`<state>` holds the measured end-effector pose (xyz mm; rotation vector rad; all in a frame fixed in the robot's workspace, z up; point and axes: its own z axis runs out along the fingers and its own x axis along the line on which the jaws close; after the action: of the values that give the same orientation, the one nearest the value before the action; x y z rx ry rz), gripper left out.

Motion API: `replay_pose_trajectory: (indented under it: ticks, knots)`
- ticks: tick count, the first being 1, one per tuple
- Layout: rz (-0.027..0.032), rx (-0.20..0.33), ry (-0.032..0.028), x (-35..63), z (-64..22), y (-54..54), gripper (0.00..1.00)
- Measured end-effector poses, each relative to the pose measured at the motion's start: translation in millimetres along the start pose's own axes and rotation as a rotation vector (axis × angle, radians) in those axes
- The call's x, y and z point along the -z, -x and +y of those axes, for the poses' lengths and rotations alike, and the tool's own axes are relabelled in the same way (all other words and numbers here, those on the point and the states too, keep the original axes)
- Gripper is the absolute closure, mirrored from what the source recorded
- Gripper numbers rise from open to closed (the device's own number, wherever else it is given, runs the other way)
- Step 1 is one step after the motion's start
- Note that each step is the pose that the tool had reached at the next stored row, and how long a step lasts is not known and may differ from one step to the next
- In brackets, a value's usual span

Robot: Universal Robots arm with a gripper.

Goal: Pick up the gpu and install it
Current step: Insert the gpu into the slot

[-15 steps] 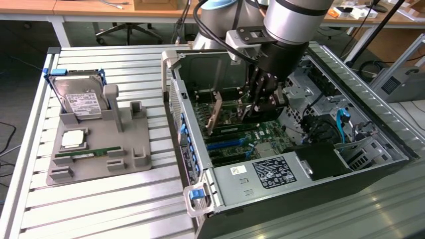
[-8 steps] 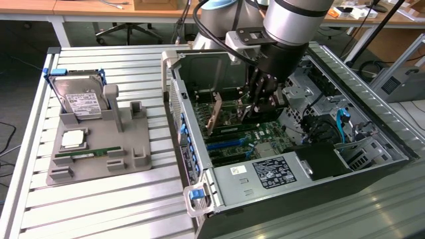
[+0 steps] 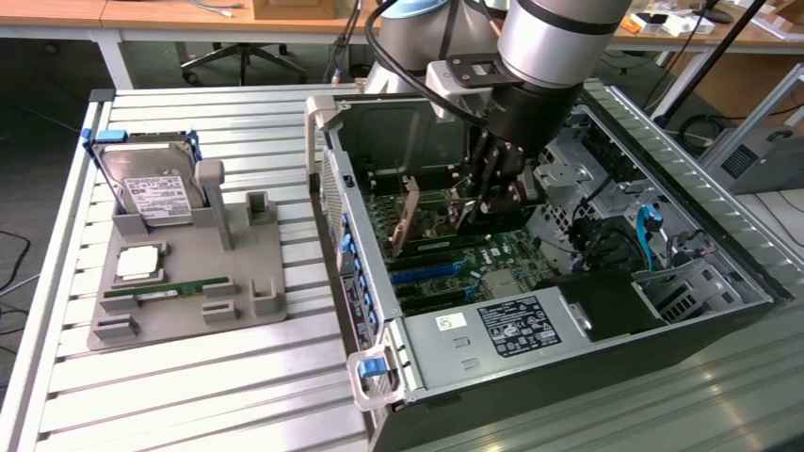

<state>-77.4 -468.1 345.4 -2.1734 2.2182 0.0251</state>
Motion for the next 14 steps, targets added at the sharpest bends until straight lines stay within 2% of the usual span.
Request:
replay_pose_trajectory:
  ticks: [6,14]
  knots:
    - [0.0004,0.000,0.0000,-1.4,0.0,-0.1,0.73]
    - [0.0062,0.000,-0.0001,-3.3,0.0,-0.5,0.73]
